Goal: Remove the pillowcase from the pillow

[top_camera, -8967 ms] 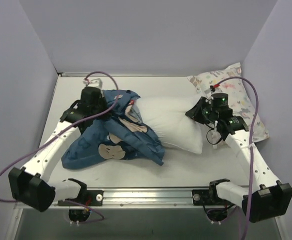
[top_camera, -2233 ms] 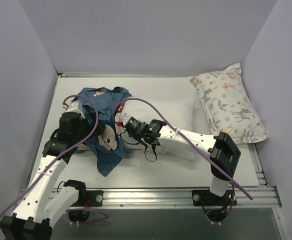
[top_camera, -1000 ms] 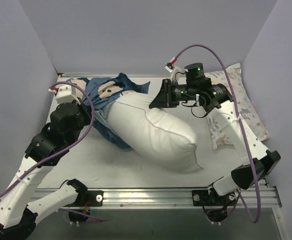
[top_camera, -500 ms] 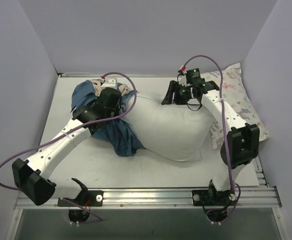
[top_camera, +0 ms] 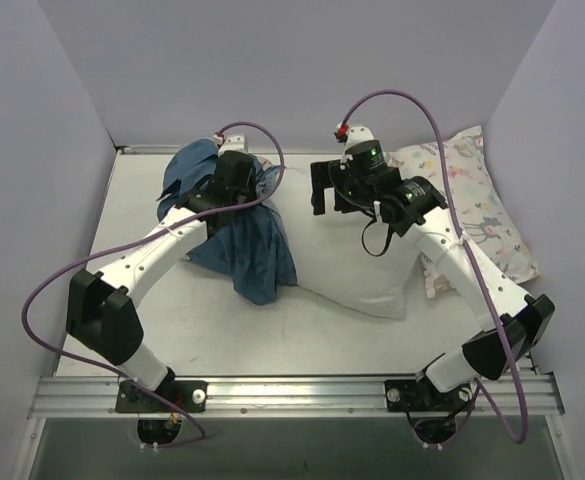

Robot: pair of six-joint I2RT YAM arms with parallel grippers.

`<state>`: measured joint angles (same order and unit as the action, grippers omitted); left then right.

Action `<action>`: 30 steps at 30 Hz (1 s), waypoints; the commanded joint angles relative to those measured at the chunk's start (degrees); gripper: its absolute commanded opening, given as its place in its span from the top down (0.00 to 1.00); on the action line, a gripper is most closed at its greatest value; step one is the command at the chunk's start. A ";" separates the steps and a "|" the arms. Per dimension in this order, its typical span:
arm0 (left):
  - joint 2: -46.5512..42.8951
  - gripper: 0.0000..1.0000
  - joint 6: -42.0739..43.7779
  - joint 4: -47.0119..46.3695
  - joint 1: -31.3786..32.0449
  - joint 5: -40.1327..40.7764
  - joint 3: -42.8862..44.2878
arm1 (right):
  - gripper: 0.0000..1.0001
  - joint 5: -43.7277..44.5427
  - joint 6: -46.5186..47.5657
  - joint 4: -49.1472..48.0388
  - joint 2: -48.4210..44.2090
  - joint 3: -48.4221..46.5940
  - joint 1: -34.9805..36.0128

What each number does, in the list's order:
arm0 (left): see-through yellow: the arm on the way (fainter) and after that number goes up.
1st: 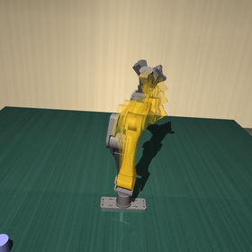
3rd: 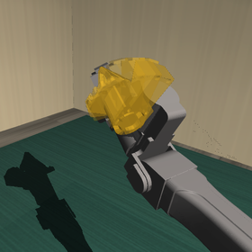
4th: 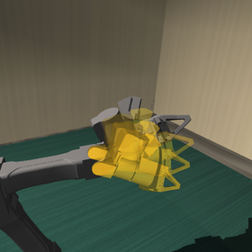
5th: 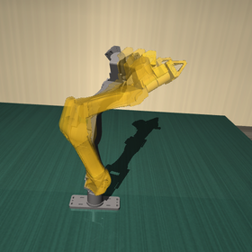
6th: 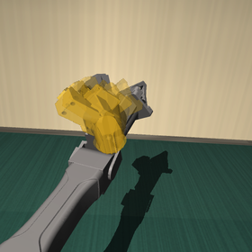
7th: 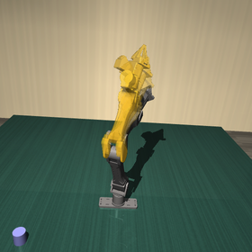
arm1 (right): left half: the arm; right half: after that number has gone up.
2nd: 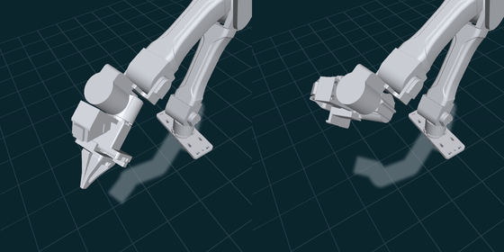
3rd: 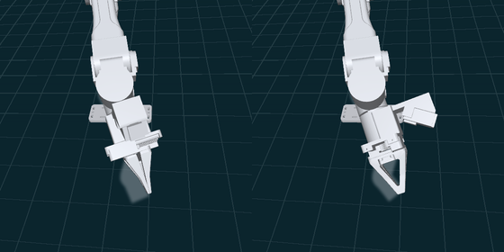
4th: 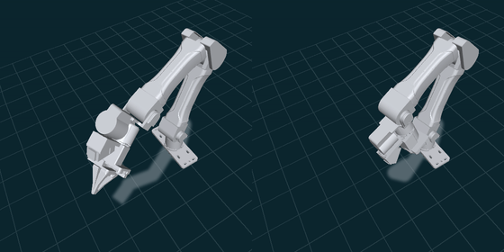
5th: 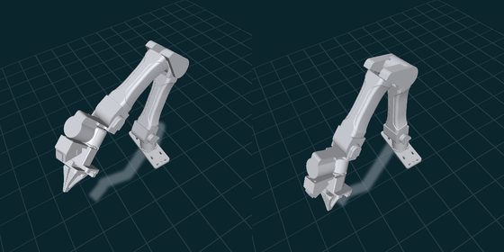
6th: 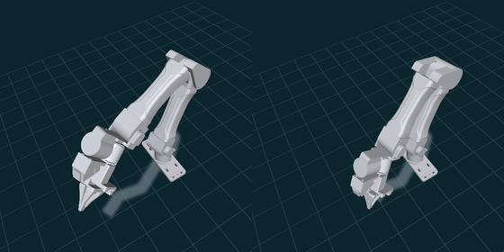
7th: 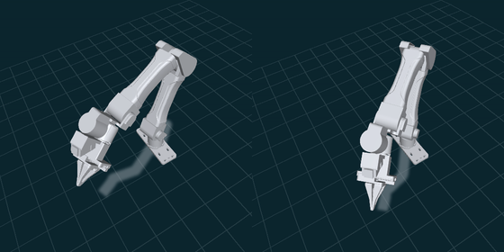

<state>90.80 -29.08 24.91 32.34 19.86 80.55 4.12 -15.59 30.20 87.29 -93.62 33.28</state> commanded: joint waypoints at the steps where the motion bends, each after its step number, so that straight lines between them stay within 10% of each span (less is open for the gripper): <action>1: 3.50 1.00 -1.77 4.71 -0.52 -10.09 1.01 | 0.00 2.13 2.06 0.48 -0.28 4.75 1.35; 9: 3.41 0.87 -3.09 2.08 -0.26 -12.39 -0.66 | 0.00 -1.65 2.06 -2.94 11.22 13.11 3.99; 12: 2.28 0.63 -2.12 0.32 -0.17 -13.44 -0.84 | 0.38 -3.15 0.57 -3.65 16.85 12.59 3.64; 13: 1.66 0.49 -1.60 -0.99 0.00 -13.44 -1.01 | 0.77 -3.24 0.04 -4.52 17.73 12.68 3.64; 16: -1.32 0.21 1.30 -3.19 0.62 -13.35 -1.19 | 1.00 -3.42 -1.02 -6.20 19.32 13.12 3.72; 30: -7.40 0.04 3.50 -3.79 3.69 -4.21 -11.55 | 1.00 -7.11 -2.16 -7.87 17.83 12.06 2.32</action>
<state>83.50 -27.24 24.14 35.42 15.00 69.95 4.05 -15.59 15.31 102.06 -83.29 34.41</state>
